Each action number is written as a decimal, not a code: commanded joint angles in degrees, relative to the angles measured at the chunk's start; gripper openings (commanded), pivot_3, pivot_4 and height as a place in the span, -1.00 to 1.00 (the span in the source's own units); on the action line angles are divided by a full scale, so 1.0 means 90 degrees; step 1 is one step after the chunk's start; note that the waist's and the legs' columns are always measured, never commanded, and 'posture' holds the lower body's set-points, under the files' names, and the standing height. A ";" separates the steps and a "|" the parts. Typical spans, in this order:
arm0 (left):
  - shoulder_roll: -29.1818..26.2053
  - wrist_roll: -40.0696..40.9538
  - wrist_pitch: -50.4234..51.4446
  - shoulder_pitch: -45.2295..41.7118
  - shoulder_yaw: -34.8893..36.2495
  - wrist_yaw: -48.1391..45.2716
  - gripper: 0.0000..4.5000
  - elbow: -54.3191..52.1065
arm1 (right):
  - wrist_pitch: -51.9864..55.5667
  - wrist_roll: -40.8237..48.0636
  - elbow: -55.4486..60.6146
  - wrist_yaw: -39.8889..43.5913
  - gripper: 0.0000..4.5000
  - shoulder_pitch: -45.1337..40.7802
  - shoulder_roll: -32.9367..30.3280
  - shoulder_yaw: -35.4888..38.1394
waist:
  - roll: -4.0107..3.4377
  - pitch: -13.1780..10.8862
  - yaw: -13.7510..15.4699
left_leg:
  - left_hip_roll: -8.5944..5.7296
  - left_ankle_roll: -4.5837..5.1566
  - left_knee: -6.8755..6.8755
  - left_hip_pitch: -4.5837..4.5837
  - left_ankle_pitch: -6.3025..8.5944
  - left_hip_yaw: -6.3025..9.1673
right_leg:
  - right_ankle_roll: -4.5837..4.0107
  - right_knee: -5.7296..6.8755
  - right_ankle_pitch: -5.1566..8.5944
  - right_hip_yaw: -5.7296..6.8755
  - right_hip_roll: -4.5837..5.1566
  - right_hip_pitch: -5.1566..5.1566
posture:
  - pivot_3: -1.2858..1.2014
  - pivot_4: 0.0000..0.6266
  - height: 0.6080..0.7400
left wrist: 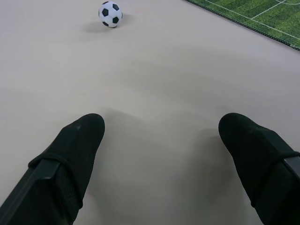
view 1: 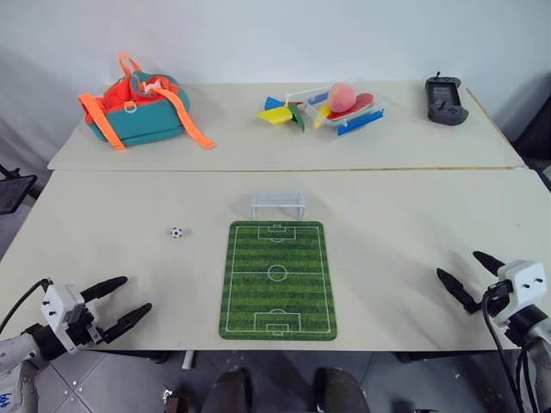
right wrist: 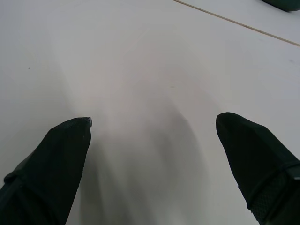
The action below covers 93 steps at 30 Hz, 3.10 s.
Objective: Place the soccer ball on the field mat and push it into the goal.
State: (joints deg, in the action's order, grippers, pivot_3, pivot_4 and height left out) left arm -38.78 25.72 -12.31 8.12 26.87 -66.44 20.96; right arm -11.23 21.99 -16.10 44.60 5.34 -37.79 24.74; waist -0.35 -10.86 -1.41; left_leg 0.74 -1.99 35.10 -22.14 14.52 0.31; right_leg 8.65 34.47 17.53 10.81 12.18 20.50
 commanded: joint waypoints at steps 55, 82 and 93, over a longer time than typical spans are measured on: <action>0.0222 -0.1558 -0.0261 -0.5101 -0.1890 0.0605 0.34 0.4022 | 0.0708 0.1798 0.2689 0.2482 1.00 0.2145 0.0002 0.1006 | 0.0076 -0.0038 0.0310 | 0.0032 -0.0024 0.0024 0.0005 0.0007 -0.0050 | 0.0002 0.0003 -0.0021 -0.0064 -0.0052 0.0010 | 0.03 -0.52 1.00; 0.0762 -0.0194 0.2908 -0.2326 -0.3171 0.0526 -0.62 -0.3690 | 0.1158 0.2557 0.2212 0.4333 1.00 0.1399 -0.0650 0.0999 | 0.0079 -0.0050 0.0324 | 0.0039 -0.0008 0.0080 0.0007 0.0023 -0.0079 | 0.0010 -0.0007 -0.0035 -0.0149 -0.0071 0.0012 | 0.03 -0.52 1.00; 0.1029 -0.1121 0.2563 -0.2061 -0.4369 0.0967 -0.62 -0.3970 | 0.1189 0.2421 0.2586 0.4728 1.00 0.1518 -0.0558 0.0695 | 0.0075 -0.0051 0.0325 | 0.0039 0.0000 0.0114 0.0001 0.0044 -0.0102 | 0.0016 -0.0018 -0.0049 -0.0177 -0.0076 0.0013 | 0.03 -0.52 1.00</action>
State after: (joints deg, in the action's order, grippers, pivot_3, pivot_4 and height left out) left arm -28.96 17.21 13.16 -11.63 -11.40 -57.61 -14.76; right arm -0.08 43.39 6.78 84.36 18.97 -41.43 30.60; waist 0.32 -11.32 1.51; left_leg 1.09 -1.98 36.13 -22.13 14.92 -0.61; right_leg 8.79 34.29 17.08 9.21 11.50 20.62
